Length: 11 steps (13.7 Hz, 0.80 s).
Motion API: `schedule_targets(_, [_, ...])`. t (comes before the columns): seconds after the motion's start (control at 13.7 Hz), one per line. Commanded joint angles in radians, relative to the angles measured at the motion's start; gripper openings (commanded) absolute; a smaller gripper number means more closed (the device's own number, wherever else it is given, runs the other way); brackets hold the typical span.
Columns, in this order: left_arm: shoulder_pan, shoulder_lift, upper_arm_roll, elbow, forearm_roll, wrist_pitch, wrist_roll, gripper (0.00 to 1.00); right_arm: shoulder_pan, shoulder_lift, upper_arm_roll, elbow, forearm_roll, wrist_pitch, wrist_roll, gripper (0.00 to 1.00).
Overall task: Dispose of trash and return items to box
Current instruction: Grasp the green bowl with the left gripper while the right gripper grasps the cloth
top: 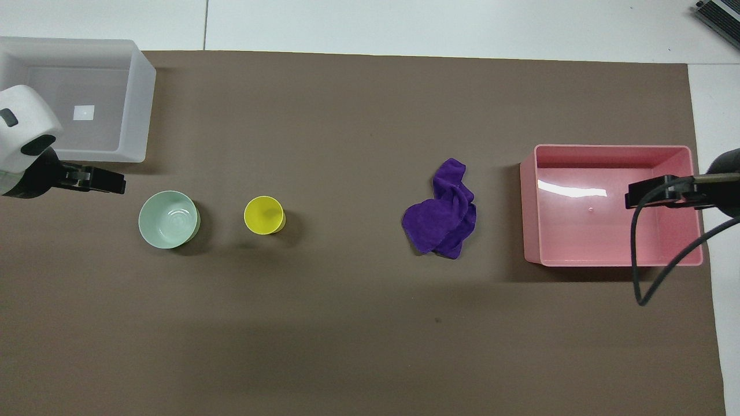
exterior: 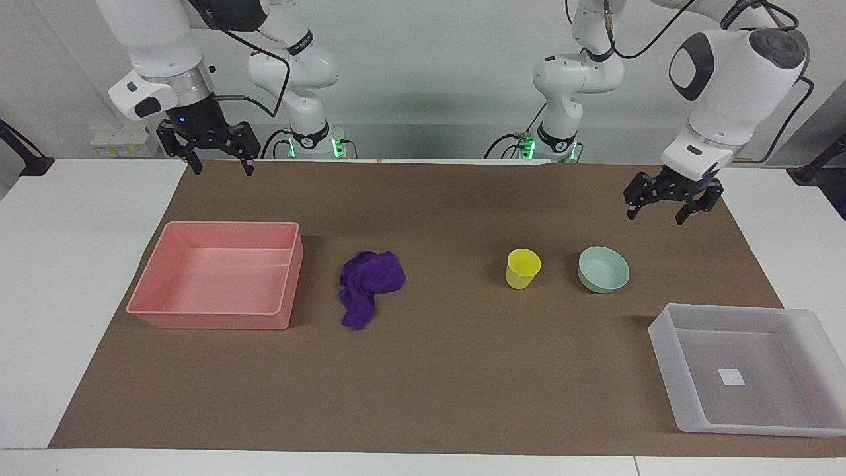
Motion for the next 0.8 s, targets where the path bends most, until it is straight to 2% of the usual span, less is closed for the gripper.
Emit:
schedule_targets(0.0, [0.027,-0.027,-0.007,-0.159,0.017,0.155,-0.006,1.0,0.082,-0.011,0.008,-0.117,0.007,0.116,0.088,1.0])
schedule_targets(0.15, [0.039,-0.027,-0.007,-0.268,0.017,0.27,-0.006,1.0,0.149,0.039,0.008,-0.192,0.012,0.292,0.153,1.0])
schedule_targets(0.44, [0.041,-0.01,-0.007,-0.434,0.014,0.449,-0.004,1.0,0.216,0.17,0.008,-0.26,0.038,0.521,0.21,1.0])
schedule_targets(0.66, [0.041,0.046,-0.007,-0.471,0.006,0.538,-0.006,1.0,0.219,0.217,0.008,-0.407,0.044,0.739,0.219,1.0])
schedule_targets(0.73, [0.041,0.074,-0.007,-0.471,0.003,0.557,-0.006,1.0,0.219,0.225,0.008,-0.427,0.045,0.777,0.227,1.0])
